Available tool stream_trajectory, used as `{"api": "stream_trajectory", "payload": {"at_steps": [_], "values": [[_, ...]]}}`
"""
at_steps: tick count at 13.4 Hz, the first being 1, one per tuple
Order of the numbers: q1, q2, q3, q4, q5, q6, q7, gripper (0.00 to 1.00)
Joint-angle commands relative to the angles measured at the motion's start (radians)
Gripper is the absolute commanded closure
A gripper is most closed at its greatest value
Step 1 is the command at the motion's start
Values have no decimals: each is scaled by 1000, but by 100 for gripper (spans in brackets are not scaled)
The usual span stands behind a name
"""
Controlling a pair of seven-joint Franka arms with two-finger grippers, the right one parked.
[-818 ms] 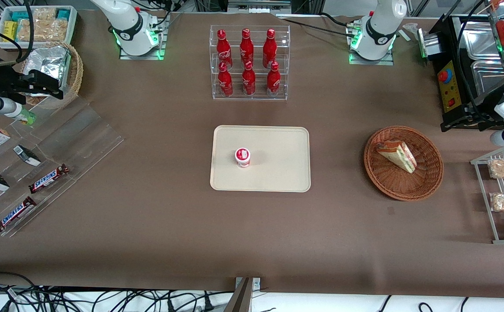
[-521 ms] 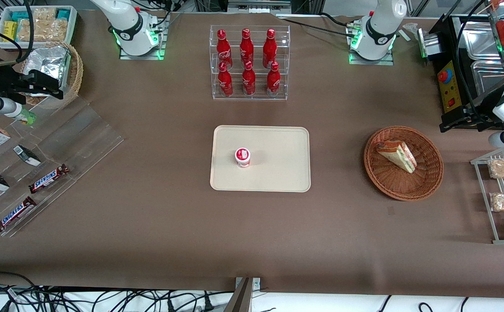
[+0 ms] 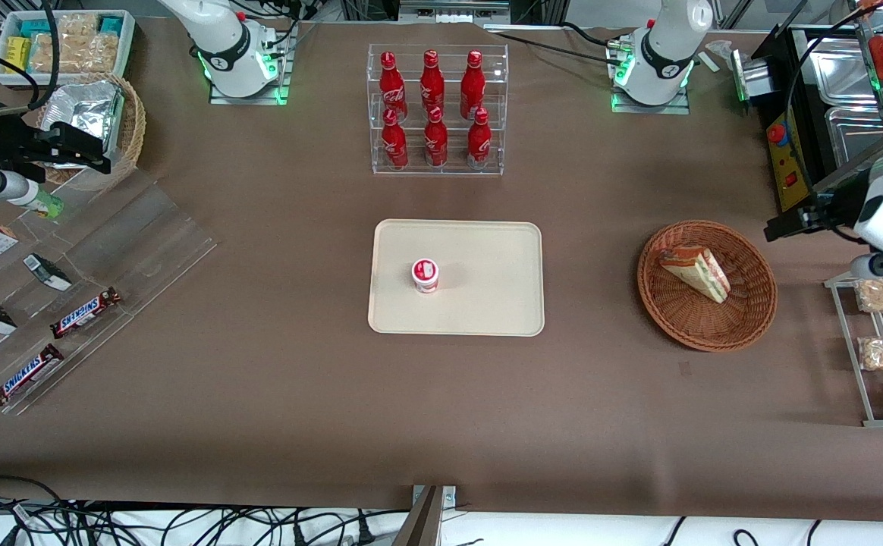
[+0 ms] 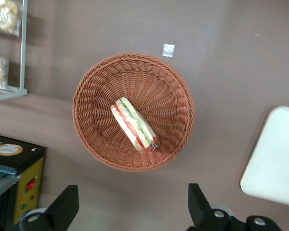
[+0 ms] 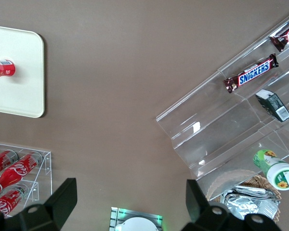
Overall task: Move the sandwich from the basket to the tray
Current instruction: 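Move the left gripper over the wrapped sandwich in the wicker basket, then lower the left gripper and close it on the wrapped sandwich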
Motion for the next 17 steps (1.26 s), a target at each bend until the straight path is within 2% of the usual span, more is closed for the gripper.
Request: {"api": "stream_trajectory", "payload": {"at_steps": [1,2,4,8,10,17], "values": [[1,-91,-6,-258,29,201,-150,0],[1,-96,-6,-309,30,254,-218,0],[1,-95,-12,-375,78,335,-351,0],[-1,-93,-14,-547,98,560,-530,0],[-1,-81,-14,-598,154,642,-611,0],[-1,13,-12,-691,190,872,-743,0]]}}
